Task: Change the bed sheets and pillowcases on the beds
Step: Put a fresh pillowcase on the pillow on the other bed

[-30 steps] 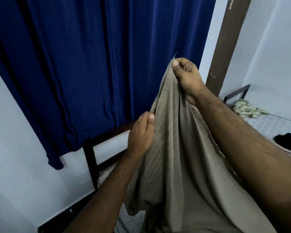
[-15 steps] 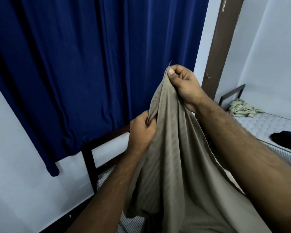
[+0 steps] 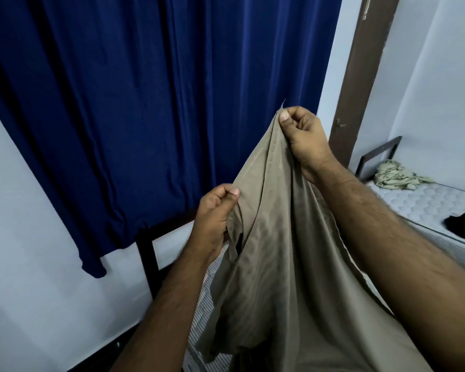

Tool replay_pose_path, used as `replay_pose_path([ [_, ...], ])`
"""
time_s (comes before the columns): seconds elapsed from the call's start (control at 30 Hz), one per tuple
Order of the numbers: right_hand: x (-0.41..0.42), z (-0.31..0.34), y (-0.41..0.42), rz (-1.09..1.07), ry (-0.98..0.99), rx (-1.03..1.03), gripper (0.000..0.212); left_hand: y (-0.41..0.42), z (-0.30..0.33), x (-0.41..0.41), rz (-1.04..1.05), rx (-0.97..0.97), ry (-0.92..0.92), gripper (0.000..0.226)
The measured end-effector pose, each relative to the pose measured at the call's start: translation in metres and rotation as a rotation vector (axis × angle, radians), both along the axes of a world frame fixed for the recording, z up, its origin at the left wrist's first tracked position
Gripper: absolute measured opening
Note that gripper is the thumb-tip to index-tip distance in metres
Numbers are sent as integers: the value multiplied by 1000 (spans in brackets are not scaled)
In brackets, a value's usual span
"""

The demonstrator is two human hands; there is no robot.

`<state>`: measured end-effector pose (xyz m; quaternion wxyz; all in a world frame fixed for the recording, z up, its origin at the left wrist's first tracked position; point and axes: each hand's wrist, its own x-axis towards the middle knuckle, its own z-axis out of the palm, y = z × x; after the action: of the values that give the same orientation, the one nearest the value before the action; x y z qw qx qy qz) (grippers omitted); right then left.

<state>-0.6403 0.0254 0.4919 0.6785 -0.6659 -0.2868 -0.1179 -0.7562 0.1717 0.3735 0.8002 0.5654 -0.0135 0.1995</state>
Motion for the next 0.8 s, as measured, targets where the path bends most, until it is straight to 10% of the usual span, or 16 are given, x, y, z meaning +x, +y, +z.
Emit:
replay_pose_path([
  [0.23,7,-5,3,-33,-42,-79,17,2,-25,16,501,972,-245,24],
  [0.47,15,-2,9,-115,-12,-23,22,-25,-52,21,318,896,-58,45],
  [0.8,10,2,14,22,117,85,17,-32,-37,34,701,948,-66,21],
])
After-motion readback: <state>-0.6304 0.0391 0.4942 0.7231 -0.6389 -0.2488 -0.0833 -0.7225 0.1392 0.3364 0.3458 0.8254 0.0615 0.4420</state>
